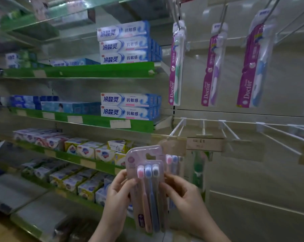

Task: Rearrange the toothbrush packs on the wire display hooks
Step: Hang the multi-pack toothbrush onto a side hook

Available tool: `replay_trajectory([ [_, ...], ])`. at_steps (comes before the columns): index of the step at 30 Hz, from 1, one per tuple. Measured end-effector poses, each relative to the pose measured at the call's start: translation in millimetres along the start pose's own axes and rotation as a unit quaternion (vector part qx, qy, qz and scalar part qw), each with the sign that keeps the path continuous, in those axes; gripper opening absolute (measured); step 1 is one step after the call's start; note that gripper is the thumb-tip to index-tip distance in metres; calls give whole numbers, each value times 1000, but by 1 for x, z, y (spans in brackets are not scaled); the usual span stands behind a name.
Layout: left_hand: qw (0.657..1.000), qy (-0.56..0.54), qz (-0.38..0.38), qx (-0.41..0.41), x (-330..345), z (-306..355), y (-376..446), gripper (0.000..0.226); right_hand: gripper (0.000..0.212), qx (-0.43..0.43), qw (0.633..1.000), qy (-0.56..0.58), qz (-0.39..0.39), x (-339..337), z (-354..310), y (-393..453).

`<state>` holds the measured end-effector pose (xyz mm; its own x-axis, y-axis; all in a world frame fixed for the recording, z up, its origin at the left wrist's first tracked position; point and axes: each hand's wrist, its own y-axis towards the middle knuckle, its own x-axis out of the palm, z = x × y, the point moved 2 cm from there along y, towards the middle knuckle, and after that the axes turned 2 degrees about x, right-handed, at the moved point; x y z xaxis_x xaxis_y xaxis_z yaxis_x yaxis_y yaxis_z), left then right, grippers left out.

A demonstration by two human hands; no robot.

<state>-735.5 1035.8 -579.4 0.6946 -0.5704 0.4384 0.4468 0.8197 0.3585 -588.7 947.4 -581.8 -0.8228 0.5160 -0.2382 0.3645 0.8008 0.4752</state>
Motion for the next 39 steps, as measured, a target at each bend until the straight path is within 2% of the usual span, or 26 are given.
replay_trajectory([
  [8, 998, -3, 61, -27, -11, -22, 2, 38, 34, 32, 998, -43, -20, 9, 15, 6],
  [12, 998, 12, 57, -23, -3, -24, 10, 29, 34, 35, 998, -56, 11, 4, 19, 16],
  [16, 999, 33, 38, -3, 13, -24, 23, 17, 31, 53, 997, -5, 50, -7, 18, 23],
  [23, 996, 92, 2, 16, 34, -27, 35, 18, 18, 37, 994, 35, 98, -22, 18, 27],
  [32, 988, 149, -31, 8, 56, -33, 49, 14, 16, 50, 987, 27, 150, -37, 27, 30],
  [39, 987, 158, -17, -6, 63, -43, 53, 15, 20, 45, 984, -11, 170, -45, 30, 31],
])
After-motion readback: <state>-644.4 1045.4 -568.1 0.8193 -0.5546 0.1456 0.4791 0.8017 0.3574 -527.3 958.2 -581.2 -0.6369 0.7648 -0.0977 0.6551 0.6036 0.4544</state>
